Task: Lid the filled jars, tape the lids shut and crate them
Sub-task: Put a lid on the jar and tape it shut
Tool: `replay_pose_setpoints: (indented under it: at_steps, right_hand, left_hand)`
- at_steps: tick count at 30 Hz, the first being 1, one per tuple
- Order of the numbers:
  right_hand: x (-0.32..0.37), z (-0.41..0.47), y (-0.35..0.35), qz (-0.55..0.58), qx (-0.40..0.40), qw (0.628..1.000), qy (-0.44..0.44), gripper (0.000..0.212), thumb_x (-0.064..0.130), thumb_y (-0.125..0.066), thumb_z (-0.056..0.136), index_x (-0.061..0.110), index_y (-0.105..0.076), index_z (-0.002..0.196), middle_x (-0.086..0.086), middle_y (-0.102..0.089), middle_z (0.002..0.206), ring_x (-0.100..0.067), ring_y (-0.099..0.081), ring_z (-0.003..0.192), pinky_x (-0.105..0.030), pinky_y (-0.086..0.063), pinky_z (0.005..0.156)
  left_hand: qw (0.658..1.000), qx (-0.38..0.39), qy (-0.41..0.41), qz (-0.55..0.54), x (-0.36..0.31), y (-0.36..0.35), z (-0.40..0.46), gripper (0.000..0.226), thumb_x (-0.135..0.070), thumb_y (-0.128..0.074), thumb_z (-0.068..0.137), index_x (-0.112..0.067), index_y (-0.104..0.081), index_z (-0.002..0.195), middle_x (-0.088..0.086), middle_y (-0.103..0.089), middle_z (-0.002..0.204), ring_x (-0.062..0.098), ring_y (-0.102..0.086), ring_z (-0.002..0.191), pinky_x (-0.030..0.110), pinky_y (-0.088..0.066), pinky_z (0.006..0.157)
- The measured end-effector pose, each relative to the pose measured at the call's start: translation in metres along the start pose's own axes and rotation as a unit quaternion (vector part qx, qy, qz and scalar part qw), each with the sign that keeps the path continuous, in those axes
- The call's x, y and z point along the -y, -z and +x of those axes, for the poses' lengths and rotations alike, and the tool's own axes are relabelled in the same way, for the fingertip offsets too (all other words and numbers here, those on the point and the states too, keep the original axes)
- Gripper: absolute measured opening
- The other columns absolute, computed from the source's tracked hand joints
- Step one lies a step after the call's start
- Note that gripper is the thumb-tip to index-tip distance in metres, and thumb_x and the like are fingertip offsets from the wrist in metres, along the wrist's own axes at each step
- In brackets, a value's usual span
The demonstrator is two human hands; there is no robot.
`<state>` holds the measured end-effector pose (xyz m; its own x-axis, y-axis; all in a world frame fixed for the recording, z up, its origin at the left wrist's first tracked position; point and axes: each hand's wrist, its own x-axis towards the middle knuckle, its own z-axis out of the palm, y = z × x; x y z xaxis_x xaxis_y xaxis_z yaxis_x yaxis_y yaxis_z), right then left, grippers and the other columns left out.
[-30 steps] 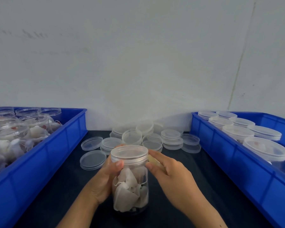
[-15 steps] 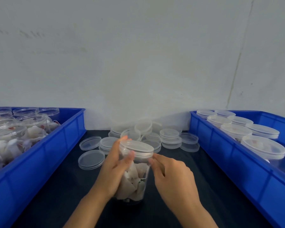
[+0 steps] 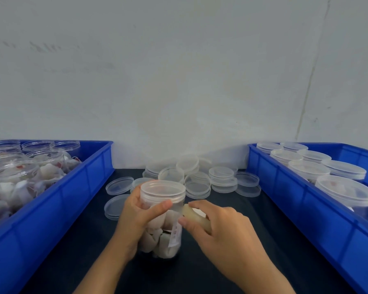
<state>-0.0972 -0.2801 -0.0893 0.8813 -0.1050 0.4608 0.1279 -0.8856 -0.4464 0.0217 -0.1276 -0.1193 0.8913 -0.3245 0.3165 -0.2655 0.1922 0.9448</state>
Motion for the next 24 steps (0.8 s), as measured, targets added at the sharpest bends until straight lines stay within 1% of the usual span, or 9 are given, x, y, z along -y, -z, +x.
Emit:
replay_pose_setpoints:
  at_steps: [2, 4, 7, 9, 13, 15, 19, 22, 24]
  right_hand:
    - [0.000, 0.000, 0.004, 0.000, 0.019, 1.000, 0.004, 0.048, 0.070, -0.029, 0.089, 0.044, -0.047, 0.126, 0.017, -0.060, 0.080, -0.003, -0.058, 0.079, -0.013, -0.039, 0.065]
    - [-0.001, 0.000, 0.006, -0.005, 0.035, 0.999, 0.005, 0.044, 0.065, -0.029, 0.093, 0.044, -0.044, 0.129, 0.018, -0.055, 0.078, -0.003, -0.056, 0.080, -0.012, -0.036, 0.064]
    - [-0.005, 0.002, 0.008, -0.010, 0.034, 0.999, 0.003, 0.044, 0.061, -0.032, 0.096, 0.046, -0.035, 0.137, 0.016, -0.058, 0.087, -0.003, -0.054, 0.084, -0.014, -0.036, 0.065]
    - [-0.005, 0.001, 0.008, -0.012, 0.037, 0.999, 0.002, 0.046, 0.058, -0.033, 0.097, 0.050, -0.027, 0.142, 0.015, -0.064, 0.095, -0.004, -0.057, 0.090, -0.018, -0.039, 0.071]
    - [-0.007, 0.002, 0.002, -0.045, 0.040, 0.998, 0.019, 0.045, 0.048, -0.032, 0.101, 0.047, -0.022, 0.146, 0.015, -0.061, 0.100, -0.007, -0.056, 0.090, -0.025, -0.042, 0.074]
    - [-0.009, 0.004, -0.003, -0.068, 0.033, 0.997, 0.024, 0.042, 0.036, -0.031, 0.104, 0.042, -0.025, 0.144, 0.015, -0.056, 0.100, -0.008, -0.053, 0.087, -0.026, -0.041, 0.072]
    - [-0.015, 0.005, -0.003, -0.093, 0.008, 0.996, 0.012, 0.038, 0.018, -0.036, 0.101, 0.041, -0.038, 0.132, 0.015, -0.053, 0.103, -0.008, -0.053, 0.085, -0.022, -0.043, 0.072]
    - [-0.019, 0.005, 0.002, -0.118, -0.004, 0.993, 0.021, 0.038, 0.019, -0.038, 0.101, 0.047, -0.037, 0.126, 0.014, -0.038, 0.090, -0.005, -0.043, 0.073, -0.017, -0.029, 0.059]
    - [-0.019, 0.005, 0.007, -0.100, -0.001, 0.995, 0.011, 0.018, 0.030, -0.036, 0.102, 0.045, -0.043, 0.110, 0.014, -0.038, 0.088, -0.004, -0.043, 0.075, -0.016, -0.027, 0.059]
  left_hand:
    - [1.000, 0.023, 0.010, -0.012, 0.001, 0.005, 0.000, 0.091, -0.048, -0.088, 0.038, -0.020, -0.060, 0.120, 0.000, -0.072, 0.111, 0.014, -0.068, 0.103, 0.026, -0.055, 0.079]
    - [0.998, 0.047, 0.021, -0.040, 0.003, 0.008, 0.000, 0.093, -0.051, -0.091, 0.033, -0.019, -0.062, 0.116, 0.002, -0.074, 0.107, 0.014, -0.070, 0.097, 0.022, -0.056, 0.072]
    - [0.992, 0.083, 0.038, -0.082, 0.007, 0.011, 0.000, 0.067, -0.037, -0.086, 0.035, -0.024, -0.074, 0.100, 0.000, -0.076, 0.095, 0.012, -0.073, 0.085, 0.020, -0.056, 0.062]
    - [0.990, 0.093, 0.041, -0.094, 0.009, 0.012, 0.000, 0.064, -0.034, -0.083, 0.036, -0.022, -0.071, 0.098, -0.001, -0.076, 0.091, 0.012, -0.073, 0.082, 0.020, -0.056, 0.061]
    - [0.990, 0.121, 0.030, -0.064, 0.004, 0.009, 0.000, 0.089, -0.050, -0.092, 0.033, -0.019, -0.063, 0.111, 0.005, -0.074, 0.104, 0.017, -0.071, 0.096, 0.021, -0.056, 0.070]
    - [0.994, 0.110, 0.014, -0.015, 0.001, 0.004, 0.000, 0.093, -0.057, -0.090, 0.036, -0.018, -0.061, 0.116, 0.003, -0.073, 0.109, 0.015, -0.069, 0.101, 0.019, -0.055, 0.075]
    - [0.998, 0.010, -0.011, 0.056, 0.000, -0.007, 0.000, 0.082, -0.044, -0.091, 0.044, -0.025, -0.053, 0.114, -0.002, -0.068, 0.107, -0.002, -0.066, 0.091, 0.011, -0.051, 0.068]
    - [0.989, -0.041, -0.032, 0.136, -0.002, -0.010, 0.000, 0.082, -0.047, -0.092, 0.043, -0.033, -0.046, 0.109, -0.011, -0.059, 0.106, -0.008, -0.061, 0.090, 0.013, -0.051, 0.066]
    - [0.976, -0.053, -0.035, 0.210, -0.006, -0.012, 0.000, 0.094, -0.068, -0.084, 0.032, -0.038, -0.041, 0.111, -0.017, -0.057, 0.107, -0.004, -0.058, 0.092, 0.017, -0.047, 0.072]
